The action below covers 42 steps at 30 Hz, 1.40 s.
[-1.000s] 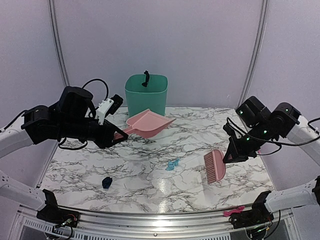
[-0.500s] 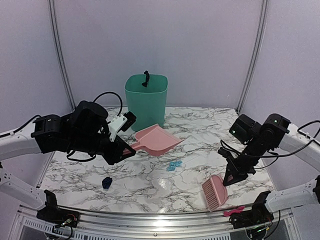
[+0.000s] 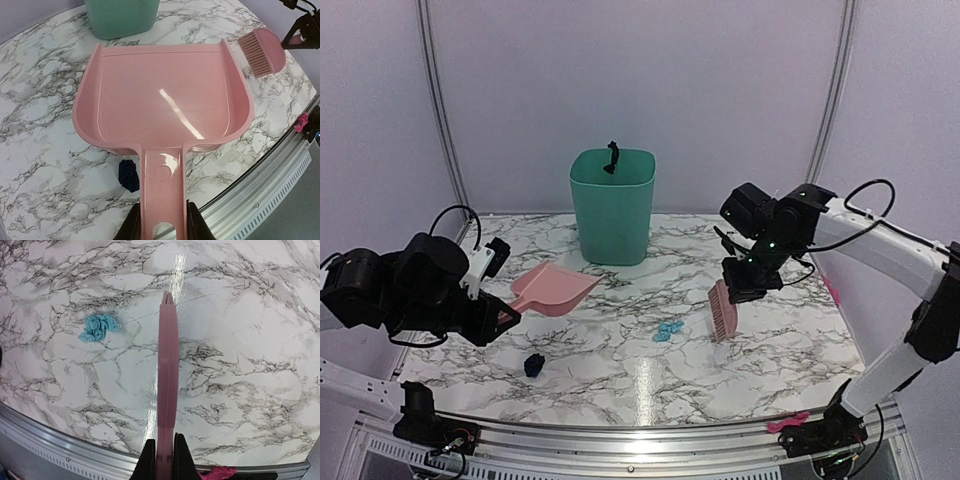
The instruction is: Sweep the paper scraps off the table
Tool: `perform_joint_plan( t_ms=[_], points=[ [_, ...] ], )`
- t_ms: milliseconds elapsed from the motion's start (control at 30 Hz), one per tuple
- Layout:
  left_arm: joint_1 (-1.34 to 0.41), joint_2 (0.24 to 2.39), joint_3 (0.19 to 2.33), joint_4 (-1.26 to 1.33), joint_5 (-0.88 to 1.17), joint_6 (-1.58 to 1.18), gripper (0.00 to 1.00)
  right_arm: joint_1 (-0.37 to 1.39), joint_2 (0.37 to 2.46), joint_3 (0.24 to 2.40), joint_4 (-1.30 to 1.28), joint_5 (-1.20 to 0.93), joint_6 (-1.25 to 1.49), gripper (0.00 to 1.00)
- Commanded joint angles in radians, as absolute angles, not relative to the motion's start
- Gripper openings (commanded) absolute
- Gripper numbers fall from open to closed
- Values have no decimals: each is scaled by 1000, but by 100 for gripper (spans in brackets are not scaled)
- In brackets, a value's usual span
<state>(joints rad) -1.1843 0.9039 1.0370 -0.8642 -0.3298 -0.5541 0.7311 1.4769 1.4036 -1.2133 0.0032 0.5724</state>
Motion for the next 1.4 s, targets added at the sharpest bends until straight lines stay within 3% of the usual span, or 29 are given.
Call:
perform_joint_plan(
  t_ms=[0,467,633,1067,1367],
  points=[
    [-1211,858,1034,-1088,-404,-721,0,755,1585,1496,-1092,83,556,0],
    [-1216,867,1103,-1441,-358,-796,0,880,2022,1806,-1049,-113,424,0],
    [-1216,844,1166,-1440,-378,-795,0,905,2054,1835,-933,-310,396,0],
    [-1216,868,1221,-1433,-512,-791,0,982,1985,1892,-749,-415,487,0],
    [-1216,861,1219,-1417,-524,-784,0,1130,2201,1985,-530,-555,666,0]
  ],
)
